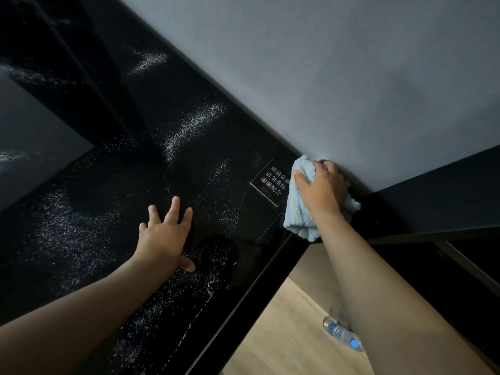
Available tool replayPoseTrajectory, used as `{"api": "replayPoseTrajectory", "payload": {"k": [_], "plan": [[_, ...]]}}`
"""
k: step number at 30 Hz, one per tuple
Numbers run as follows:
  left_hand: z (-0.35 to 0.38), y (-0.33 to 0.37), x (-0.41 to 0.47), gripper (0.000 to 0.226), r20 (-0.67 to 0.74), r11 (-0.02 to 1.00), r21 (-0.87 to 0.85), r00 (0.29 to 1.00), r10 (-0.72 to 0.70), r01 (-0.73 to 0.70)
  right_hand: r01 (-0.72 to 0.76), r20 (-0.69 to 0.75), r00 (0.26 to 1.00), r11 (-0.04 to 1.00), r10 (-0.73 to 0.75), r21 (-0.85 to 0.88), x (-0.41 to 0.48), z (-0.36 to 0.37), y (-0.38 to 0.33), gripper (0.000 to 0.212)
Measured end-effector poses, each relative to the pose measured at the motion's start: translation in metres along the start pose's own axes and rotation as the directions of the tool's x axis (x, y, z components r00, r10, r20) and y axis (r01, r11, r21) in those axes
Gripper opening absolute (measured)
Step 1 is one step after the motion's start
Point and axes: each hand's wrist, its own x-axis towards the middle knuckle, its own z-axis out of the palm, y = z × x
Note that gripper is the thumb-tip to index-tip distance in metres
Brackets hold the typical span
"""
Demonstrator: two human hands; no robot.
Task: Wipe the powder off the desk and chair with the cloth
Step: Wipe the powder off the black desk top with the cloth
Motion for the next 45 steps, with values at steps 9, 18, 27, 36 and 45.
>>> {"api": "replayPoseTrajectory", "payload": {"k": [9,18,27,36,45], "plan": [[0.002,-0.002,-0.002,0.124,-0.04,1.0,-0.018,0.999,0.018,-0.019,0.011,0.045,0.999,1.0,-0.011,0.005,-0.025,0.005,-0.006,0.048],[0.0,-0.001,-0.004,0.123,-0.037,1.0,-0.009,0.999,0.021,-0.021,0.049,0.041,0.998,0.998,-0.047,-0.043,-0.066,0.005,-0.021,0.047],[0.003,-0.003,0.0,0.126,-0.049,1.0,0.004,0.999,0.015,-0.014,0.074,0.057,0.996,0.996,-0.071,-0.047,-0.107,0.005,-0.035,0.046],[0.007,-0.003,0.0,0.125,-0.078,1.0,0.001,0.997,0.009,-0.009,0.088,0.048,0.995,0.996,-0.087,-0.028,-0.141,0.012,-0.048,0.043],[0.014,-0.01,-0.01,0.121,-0.171,0.998,-0.037,0.985,0.037,-0.043,0.105,0.029,0.994,0.994,-0.105,0.005,-0.183,0.015,-0.064,0.04]]}}
